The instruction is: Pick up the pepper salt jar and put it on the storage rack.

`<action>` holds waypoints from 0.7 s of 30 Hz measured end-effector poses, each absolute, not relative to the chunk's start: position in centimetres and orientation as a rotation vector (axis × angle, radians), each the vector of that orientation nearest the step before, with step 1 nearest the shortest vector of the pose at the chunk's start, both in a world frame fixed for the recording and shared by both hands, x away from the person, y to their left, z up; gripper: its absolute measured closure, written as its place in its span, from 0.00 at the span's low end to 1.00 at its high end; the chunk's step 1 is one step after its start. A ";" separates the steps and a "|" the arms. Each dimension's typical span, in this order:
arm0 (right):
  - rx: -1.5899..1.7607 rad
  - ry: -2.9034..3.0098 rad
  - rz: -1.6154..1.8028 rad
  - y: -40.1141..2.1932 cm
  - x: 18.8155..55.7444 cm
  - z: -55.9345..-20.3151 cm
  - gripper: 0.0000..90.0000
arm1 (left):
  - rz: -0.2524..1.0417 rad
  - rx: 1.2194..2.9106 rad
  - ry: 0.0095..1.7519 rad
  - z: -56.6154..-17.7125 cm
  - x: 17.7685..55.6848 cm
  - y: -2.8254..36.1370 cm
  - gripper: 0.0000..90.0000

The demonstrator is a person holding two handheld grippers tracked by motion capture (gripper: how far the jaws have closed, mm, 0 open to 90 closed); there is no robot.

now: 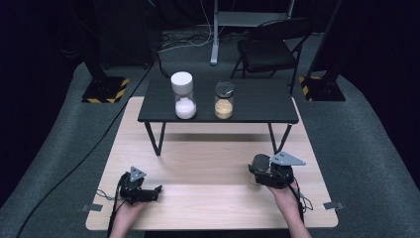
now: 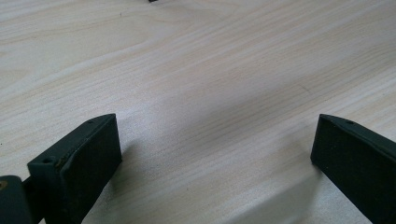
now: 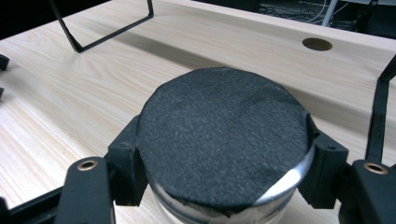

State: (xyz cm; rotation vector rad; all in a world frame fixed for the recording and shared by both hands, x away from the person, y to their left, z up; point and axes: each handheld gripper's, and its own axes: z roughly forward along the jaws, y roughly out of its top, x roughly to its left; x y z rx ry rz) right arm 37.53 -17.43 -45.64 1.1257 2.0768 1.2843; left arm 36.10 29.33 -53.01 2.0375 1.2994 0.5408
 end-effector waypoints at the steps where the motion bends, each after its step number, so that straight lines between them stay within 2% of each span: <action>1: 1.126 2.077 1.284 -17.4 37.5 -45.6 0.34 | 0.541 2.038 1.300 -53.0 36.1 29.3 0.01; 21: 1.109 2.078 1.303 -17.5 38.0 -41.9 0.34 | 0.541 2.038 1.299 -53.0 36.1 29.3 0.01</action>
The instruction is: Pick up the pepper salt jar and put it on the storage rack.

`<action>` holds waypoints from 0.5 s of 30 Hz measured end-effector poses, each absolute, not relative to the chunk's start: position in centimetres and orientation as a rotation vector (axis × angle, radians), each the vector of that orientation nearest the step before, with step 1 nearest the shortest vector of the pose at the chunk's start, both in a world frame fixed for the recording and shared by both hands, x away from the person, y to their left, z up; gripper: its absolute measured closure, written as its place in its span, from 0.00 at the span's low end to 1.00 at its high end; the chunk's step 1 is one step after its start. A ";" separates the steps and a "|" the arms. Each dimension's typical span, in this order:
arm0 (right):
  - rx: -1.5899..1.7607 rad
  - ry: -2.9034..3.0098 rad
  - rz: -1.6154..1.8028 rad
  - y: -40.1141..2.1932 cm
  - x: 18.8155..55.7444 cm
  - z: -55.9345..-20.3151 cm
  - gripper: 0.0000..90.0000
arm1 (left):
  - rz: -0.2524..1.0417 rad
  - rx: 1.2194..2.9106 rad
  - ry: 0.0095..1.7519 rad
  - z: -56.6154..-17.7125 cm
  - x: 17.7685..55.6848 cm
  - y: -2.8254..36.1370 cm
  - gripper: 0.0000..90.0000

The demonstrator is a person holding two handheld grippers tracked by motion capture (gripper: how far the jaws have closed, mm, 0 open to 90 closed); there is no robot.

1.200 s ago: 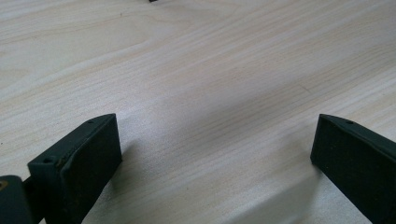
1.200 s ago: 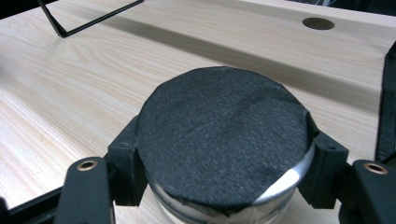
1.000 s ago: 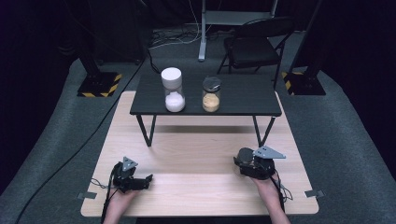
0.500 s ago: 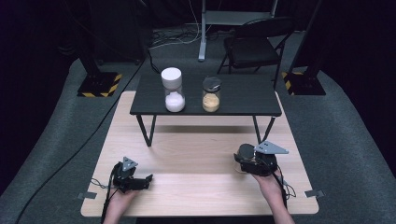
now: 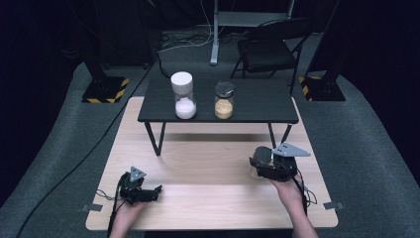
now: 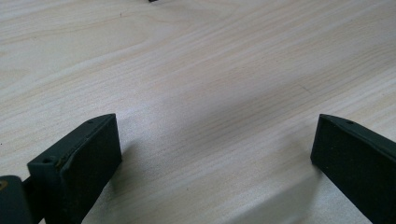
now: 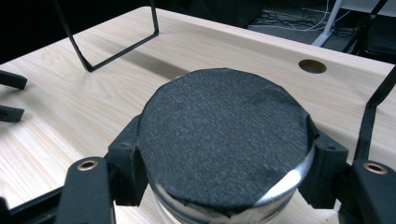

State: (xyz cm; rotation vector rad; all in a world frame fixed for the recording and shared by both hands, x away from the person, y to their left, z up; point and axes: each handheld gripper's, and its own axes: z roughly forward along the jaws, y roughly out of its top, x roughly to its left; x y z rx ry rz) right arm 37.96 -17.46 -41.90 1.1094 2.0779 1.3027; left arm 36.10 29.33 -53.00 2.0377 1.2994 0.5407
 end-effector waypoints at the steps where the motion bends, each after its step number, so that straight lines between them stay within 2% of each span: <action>1: 1.109 2.079 1.304 -17.5 38.0 -41.7 0.34 | 0.541 2.038 1.299 -53.0 36.1 29.3 0.01; 15: 1.077 2.070 1.303 -17.3 38.5 -38.6 0.34 | 0.542 2.039 1.299 -53.0 36.1 29.3 0.01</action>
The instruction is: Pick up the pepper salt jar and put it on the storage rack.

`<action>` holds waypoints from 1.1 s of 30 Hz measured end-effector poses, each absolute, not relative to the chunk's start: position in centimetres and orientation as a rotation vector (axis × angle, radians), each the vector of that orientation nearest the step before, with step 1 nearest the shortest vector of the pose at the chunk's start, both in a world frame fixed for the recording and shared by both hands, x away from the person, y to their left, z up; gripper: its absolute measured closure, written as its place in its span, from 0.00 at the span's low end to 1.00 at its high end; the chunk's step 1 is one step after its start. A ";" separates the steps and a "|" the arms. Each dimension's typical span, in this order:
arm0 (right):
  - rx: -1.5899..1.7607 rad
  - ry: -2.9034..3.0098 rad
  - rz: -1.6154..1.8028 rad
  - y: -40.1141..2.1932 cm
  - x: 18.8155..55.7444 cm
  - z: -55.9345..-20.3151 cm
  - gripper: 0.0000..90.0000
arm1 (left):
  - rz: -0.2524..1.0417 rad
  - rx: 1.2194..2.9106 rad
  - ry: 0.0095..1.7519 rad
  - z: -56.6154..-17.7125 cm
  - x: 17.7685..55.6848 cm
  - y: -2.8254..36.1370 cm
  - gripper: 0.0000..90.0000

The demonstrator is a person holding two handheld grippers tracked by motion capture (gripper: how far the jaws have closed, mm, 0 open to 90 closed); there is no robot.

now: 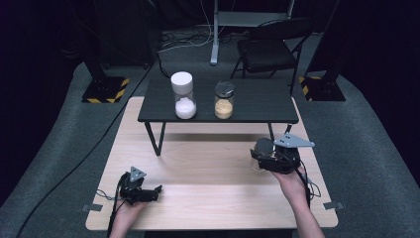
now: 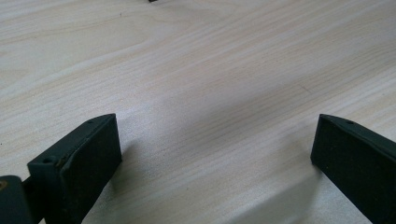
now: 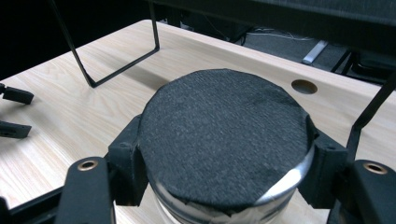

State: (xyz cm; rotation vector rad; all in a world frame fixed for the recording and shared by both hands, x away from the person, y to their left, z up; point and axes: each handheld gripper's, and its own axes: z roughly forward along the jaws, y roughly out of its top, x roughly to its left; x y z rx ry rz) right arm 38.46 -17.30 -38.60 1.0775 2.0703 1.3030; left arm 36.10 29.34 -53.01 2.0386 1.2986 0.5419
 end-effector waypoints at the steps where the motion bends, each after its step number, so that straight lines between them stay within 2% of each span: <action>1: 1.074 2.069 1.299 -17.3 38.5 -38.4 0.34 | 0.542 2.039 1.299 -53.0 36.1 29.3 0.01; 33: 1.024 2.057 1.307 -16.0 39.8 -33.3 0.34 | 0.541 2.039 1.298 -53.0 36.1 29.3 0.01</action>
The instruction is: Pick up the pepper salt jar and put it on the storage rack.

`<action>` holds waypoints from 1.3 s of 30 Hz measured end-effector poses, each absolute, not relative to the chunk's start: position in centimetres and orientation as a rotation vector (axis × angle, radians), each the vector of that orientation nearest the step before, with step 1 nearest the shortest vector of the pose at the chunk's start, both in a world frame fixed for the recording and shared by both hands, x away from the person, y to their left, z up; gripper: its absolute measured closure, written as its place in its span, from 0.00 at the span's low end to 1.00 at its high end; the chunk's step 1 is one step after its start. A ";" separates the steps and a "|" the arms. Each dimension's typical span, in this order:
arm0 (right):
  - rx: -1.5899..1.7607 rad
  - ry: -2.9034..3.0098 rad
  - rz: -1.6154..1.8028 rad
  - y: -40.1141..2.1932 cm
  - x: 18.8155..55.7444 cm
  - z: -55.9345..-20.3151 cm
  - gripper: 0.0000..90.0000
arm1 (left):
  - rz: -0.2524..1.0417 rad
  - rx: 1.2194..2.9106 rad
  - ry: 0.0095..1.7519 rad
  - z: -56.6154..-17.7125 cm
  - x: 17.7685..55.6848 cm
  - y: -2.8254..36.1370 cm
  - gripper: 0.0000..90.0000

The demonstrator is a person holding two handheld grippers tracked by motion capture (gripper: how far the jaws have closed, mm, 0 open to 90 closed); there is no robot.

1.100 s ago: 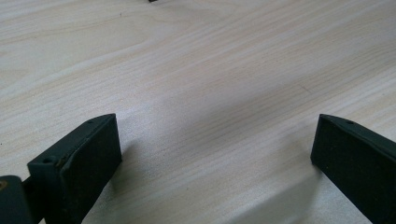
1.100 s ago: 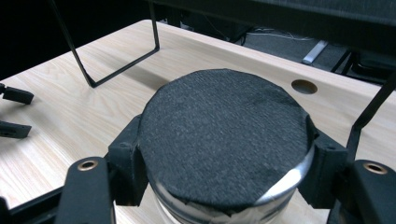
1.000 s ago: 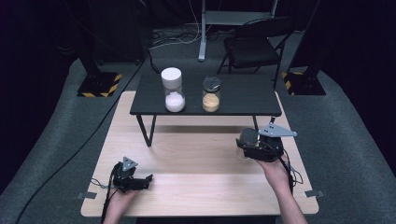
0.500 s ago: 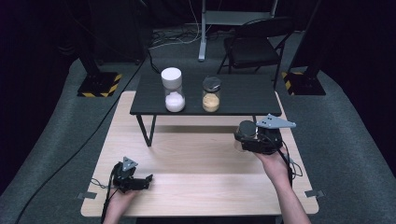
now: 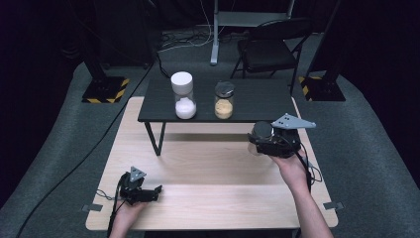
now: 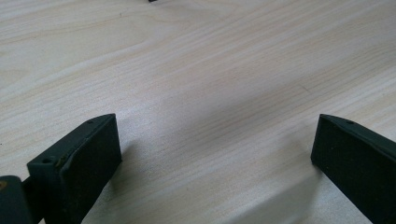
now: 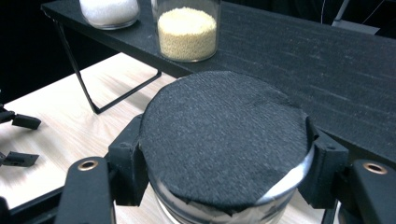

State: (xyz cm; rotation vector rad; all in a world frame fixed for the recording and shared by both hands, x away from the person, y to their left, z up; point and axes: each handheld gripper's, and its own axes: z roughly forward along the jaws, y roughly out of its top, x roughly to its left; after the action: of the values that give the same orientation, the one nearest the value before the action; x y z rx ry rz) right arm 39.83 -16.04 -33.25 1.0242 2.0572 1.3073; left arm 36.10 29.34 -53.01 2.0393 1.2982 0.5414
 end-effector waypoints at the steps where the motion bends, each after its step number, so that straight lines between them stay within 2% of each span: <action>1: 1.023 2.056 1.308 -16.0 39.9 -33.1 0.34 | 0.541 2.039 1.298 -53.0 36.1 29.3 0.01; 39: 1.023 2.034 1.291 -16.2 42.7 -28.2 0.35 | 0.540 2.042 1.297 -53.0 36.1 29.3 0.01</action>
State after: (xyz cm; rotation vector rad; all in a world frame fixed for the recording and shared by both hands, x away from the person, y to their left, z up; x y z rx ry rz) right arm 42.74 -16.17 -28.23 1.0232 2.0338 1.2909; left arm 36.12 29.34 -53.00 2.0420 1.2967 0.5400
